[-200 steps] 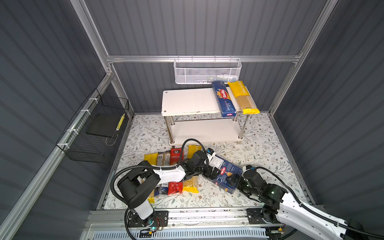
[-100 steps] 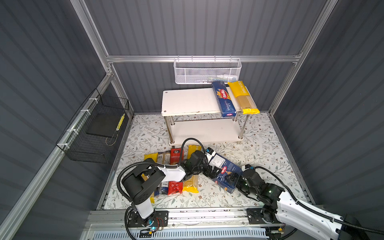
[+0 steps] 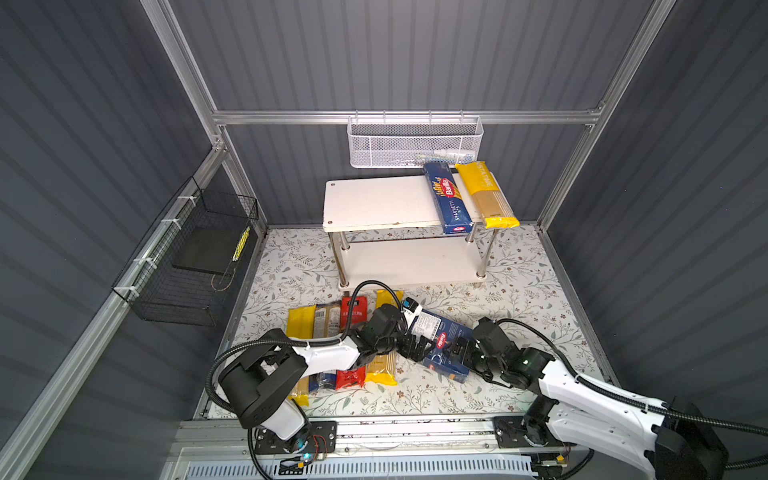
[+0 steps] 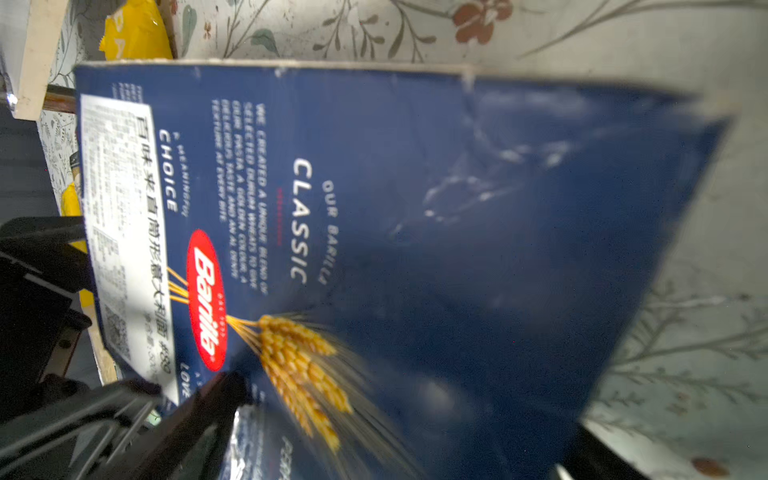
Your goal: Place and organize the pasta boxes and bags onto the shelf
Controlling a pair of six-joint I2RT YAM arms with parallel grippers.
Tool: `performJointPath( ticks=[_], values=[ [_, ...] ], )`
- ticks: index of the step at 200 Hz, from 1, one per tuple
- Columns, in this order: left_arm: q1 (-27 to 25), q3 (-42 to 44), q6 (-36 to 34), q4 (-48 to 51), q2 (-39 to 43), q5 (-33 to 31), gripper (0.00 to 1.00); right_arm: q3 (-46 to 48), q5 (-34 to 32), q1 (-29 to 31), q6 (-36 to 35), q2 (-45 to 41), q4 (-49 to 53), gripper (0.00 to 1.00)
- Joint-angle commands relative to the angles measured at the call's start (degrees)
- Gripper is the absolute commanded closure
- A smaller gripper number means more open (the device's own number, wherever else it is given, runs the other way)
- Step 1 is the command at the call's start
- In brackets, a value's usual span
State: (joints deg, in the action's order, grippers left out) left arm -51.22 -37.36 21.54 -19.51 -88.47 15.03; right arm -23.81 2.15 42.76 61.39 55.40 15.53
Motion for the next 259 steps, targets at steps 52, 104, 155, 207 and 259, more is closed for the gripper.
performJointPath(
  ticks=[52,104,155,207,259],
  values=[
    [-3.66,-3.26,0.50,-0.34,7.59,11.63,0.00,-12.61,5.19,0.49,-5.07,2.46,-10.69,0.01],
    [-3.76,-1.47,1.62,-1.97,9.35,10.47,0.00,-15.07,6.20,0.57,-6.67,4.80,-10.08,0.01],
    [-3.75,3.44,2.85,-5.36,6.66,5.92,0.00,-11.85,3.24,0.33,-7.43,4.82,-9.22,0.01],
    [-3.73,1.25,2.73,3.84,4.64,-7.49,0.00,-7.92,1.83,-0.48,-6.97,3.68,-9.44,0.01],
    [-3.66,-1.65,6.01,7.71,2.27,-14.87,0.00,-7.72,0.23,-1.37,-8.60,4.66,-7.74,0.01]
  ],
)
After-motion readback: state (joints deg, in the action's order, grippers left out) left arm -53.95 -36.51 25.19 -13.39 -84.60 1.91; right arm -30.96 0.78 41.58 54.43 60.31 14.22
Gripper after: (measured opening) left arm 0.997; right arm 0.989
